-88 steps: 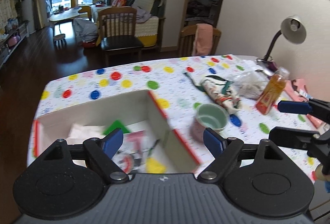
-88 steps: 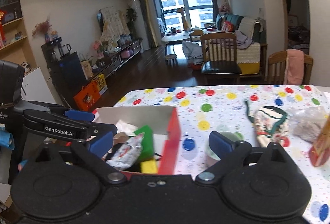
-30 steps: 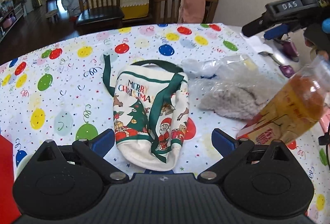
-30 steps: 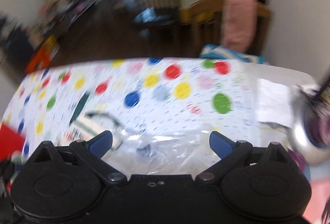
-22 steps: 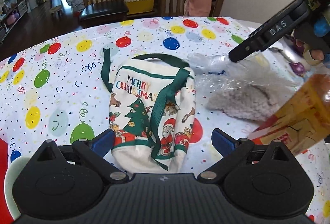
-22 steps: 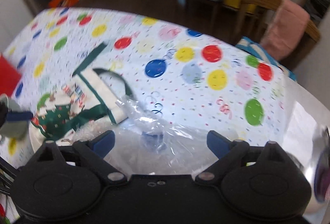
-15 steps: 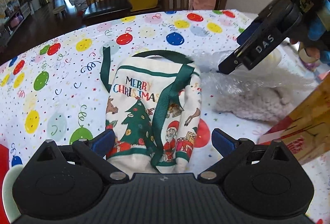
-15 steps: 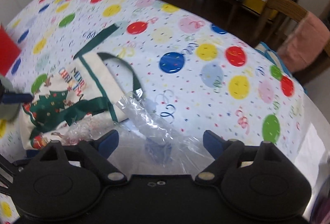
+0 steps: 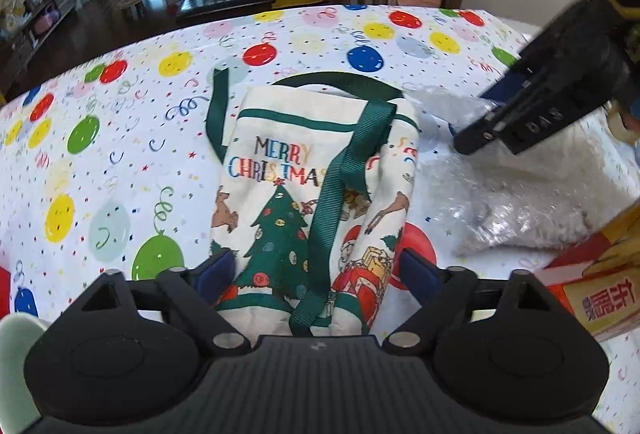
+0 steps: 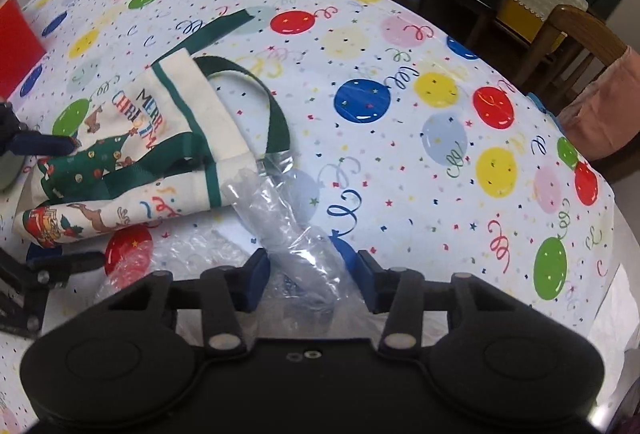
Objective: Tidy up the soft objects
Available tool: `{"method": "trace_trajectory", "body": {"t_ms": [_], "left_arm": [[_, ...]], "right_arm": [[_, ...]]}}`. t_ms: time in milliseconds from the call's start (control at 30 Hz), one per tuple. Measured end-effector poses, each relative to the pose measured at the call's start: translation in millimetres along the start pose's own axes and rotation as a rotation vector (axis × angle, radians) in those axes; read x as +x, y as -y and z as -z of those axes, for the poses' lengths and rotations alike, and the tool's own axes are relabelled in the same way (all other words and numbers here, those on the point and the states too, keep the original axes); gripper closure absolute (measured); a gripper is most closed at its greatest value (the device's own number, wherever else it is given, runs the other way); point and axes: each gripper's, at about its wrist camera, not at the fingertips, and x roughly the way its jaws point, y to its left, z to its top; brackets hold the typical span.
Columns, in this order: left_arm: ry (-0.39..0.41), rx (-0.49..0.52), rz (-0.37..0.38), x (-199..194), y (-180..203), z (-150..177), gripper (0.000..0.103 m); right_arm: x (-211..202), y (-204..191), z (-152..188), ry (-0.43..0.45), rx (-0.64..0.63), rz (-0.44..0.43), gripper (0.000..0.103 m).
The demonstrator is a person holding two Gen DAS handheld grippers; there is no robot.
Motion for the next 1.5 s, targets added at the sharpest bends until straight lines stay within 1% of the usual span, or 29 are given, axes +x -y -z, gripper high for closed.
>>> {"method": "trace_trajectory", "body": {"t_ms": [33, 67, 100, 133, 167, 233, 400, 433, 500, 633, 767, 833, 1033, 1100, 1233, 1500], "left_arm": [[0.000, -0.016, 0.003, -1, -3, 0, 0.030], [0.002, -0.029, 0.000, -1, -5, -1, 0.033], [0.005, -0.043, 0.002, -2, -8, -2, 0.039], [0.010, -0.058, 0.007, -3, -11, -3, 0.046], [0.018, -0.077, 0.012, -5, -14, -4, 0.050], [0.030, -0.104, 0.026, -9, -17, -4, 0.066], [0.059, -0.102, 0.046, -19, -15, -6, 0.080], [0.064, -0.095, 0.046, -21, -14, -6, 0.083], [0.078, -0.079, 0.052, -26, -11, -7, 0.087], [0.104, -0.051, 0.070, -37, -6, -6, 0.090], [0.118, -0.043, 0.091, -48, -6, -7, 0.092], [0.129, -0.041, 0.097, -55, -6, -7, 0.092], [0.162, -0.043, 0.144, -84, -9, -9, 0.092], [0.167, -0.044, 0.168, -93, -11, -9, 0.092], [0.151, -0.028, 0.222, -111, -14, -8, 0.093], [0.144, -0.011, 0.307, -153, -28, 8, 0.093]], "right_arm": [[-2, 1, 1, 0.004, 0.005, -0.006, 0.058], [-4, 2, 2, 0.009, 0.006, -0.008, 0.059], [-6, 2, 4, 0.017, 0.010, -0.005, 0.059], [-8, 4, 5, 0.026, 0.018, -0.006, 0.059], [-10, 5, 7, 0.037, 0.029, -0.008, 0.060], [-15, 7, 9, 0.056, 0.051, 0.003, 0.060], [-36, 13, 16, 0.122, 0.120, 0.028, 0.061], [-41, 14, 18, 0.137, 0.134, 0.031, 0.062], [-55, 17, 21, 0.166, 0.156, 0.053, 0.062], [-84, 25, 30, 0.226, 0.220, 0.082, 0.063], [-112, 27, 41, 0.267, 0.260, 0.137, 0.064], [-126, 25, 46, 0.287, 0.278, 0.172, 0.064], [-169, 15, 65, 0.328, 0.345, 0.242, 0.064], [-184, 8, 75, 0.343, 0.366, 0.251, 0.065], [-210, -14, 95, 0.369, 0.385, 0.255, 0.065], [-241, -71, 128, 0.401, 0.416, 0.244, 0.065]]}}
